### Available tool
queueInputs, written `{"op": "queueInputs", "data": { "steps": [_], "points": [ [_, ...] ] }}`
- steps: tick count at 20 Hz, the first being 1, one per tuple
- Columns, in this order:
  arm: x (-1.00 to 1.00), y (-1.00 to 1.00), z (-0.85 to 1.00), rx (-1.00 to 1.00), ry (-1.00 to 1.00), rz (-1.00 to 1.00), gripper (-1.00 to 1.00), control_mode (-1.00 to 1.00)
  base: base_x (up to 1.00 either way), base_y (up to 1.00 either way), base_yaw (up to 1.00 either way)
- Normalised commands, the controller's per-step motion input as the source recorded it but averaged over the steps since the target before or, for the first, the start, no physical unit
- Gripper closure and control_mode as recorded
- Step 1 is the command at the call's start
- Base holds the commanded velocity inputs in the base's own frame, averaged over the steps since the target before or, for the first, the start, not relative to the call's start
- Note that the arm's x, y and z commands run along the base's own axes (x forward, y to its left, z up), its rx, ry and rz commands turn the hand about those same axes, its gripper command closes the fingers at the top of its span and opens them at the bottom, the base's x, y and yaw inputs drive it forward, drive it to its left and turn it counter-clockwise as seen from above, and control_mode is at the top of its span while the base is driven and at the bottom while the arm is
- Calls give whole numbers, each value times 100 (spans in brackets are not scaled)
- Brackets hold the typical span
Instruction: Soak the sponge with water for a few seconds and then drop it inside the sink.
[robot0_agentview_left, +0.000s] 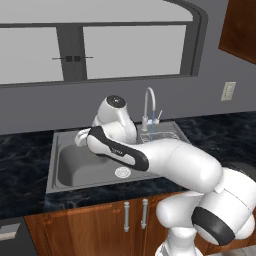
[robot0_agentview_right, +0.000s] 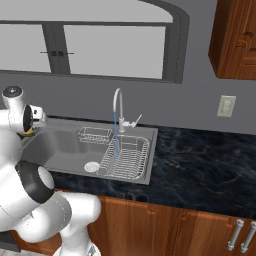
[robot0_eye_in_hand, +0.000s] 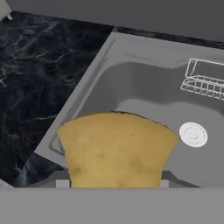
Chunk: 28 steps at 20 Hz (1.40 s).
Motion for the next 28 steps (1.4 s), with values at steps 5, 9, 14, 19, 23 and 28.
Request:
{"op": "queueInputs", "data": {
  "steps": [5,9,14,19,23,28],
  "points": [
    [2,-19,12,0,22,-11,100,-100,0,0,0],
    [0,-53,28,0,19,-16,100,-100,0,0,0],
    [-7,-41,7,-1,4,-23,100,-100,0,0,0],
    [-3,-35,0,-4,0,-26,100,-100,0,0,0],
    [0,-36,0,-6,0,-22,100,-100,0,0,0],
    [0,-43,0,-4,0,-21,100,-100,0,0,0]
  ]
}}
